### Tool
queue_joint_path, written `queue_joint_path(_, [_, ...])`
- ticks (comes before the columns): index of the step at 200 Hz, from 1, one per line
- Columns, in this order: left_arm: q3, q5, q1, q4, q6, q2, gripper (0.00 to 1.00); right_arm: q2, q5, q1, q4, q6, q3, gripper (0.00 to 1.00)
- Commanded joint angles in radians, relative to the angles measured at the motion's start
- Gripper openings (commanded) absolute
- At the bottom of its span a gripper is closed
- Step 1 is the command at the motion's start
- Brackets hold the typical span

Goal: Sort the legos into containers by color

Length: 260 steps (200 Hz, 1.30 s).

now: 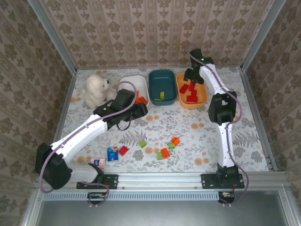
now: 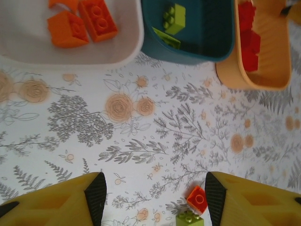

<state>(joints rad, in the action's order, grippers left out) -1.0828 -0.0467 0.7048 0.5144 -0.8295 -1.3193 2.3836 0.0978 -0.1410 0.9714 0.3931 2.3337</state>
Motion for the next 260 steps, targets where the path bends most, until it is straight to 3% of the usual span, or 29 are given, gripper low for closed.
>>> queue_joint_path(1, [-0.073,-0.059,0.048,0.052,0.178,-0.079,0.61,-0.285,-0.031,-0.051,-0.088,0.018,-0.156,0.67])
queue_joint_path(41, [-0.216,-0.044,0.204,0.128,0.426,-0.267,0.65,-0.785,-0.095,-0.145,-0.312,0.108,-0.718,0.71])
queue_joint_path(73, [-0.303,-0.006,0.317,0.156,0.543,-0.409,0.67,-1.213,-0.214,-0.162,-0.361,0.228,-1.106,0.76])
queue_joint_path(96, [-0.372,-0.006,0.37,0.179,0.578,-0.519,0.68,-1.461,-0.336,-0.169,-0.322,0.276,-1.258,0.83])
queue_joint_path(121, [-0.443,-0.004,0.413,0.225,0.592,-0.619,0.69,-1.655,-0.428,-0.17,-0.246,0.295,-1.299,0.91])
queue_joint_path(167, [-0.521,0.02,0.448,0.297,0.572,-0.73,0.69,-1.771,-0.449,-0.168,-0.125,0.316,-1.281,0.93])
queue_joint_path(260, [-0.545,0.058,0.46,0.33,0.529,-0.846,0.67,-1.732,-0.463,-0.168,-0.137,0.306,-1.244,0.93])
